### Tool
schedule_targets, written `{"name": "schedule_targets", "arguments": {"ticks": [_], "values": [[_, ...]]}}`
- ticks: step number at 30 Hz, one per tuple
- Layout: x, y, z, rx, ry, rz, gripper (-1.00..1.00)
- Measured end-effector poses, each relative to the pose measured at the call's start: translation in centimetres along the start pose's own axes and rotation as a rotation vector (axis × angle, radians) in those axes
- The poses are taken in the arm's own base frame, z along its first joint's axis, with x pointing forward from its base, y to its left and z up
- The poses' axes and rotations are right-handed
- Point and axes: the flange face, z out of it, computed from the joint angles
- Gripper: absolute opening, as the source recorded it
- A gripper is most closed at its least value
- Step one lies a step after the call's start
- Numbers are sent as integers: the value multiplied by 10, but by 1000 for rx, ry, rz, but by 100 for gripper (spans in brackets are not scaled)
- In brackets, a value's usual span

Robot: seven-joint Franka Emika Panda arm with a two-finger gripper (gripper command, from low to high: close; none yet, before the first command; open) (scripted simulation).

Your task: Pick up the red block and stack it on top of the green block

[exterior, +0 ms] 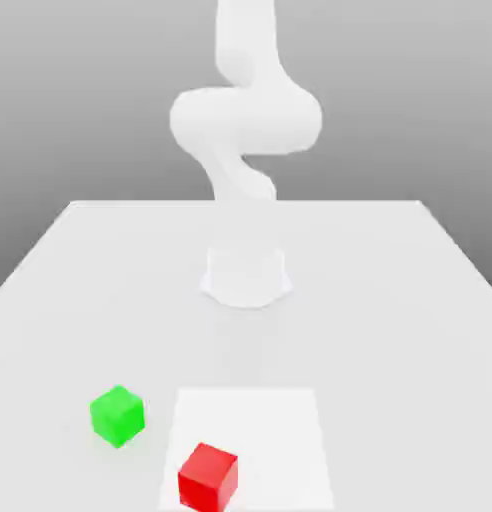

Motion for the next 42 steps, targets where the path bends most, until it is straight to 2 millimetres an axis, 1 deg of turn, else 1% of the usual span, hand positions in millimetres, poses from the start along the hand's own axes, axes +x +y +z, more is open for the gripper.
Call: {"name": "schedule_targets", "arguments": {"ticks": [3,7,11,15,18,21,25,27,29,30,35,36,37,39,41,42], "values": [[-1,5,62,-82,-44,42,0],[-9,22,139,-184,-101,97,0],[-23,48,212,-283,-160,154,0],[-44,82,279,-379,-221,212,0],[-64,113,324,-450,-267,259,0],[-88,145,364,-520,-316,307,0],[-127,188,409,-603,-379,363,0],[-141,203,429,-615,-388,372,0],[-153,217,449,-618,-391,374,0],[-159,223,458,-619,-391,375,-100],[-159,223,458,-618,-390,374,-100],[-162,226,462,-618,-390,374,-100],[-161,224,459,-618,-391,375,-100],[-151,215,445,-618,-391,376,-100],[-140,203,427,-618,-391,375,-100],[-134,201,417,-619,-391,376,-100]]}}
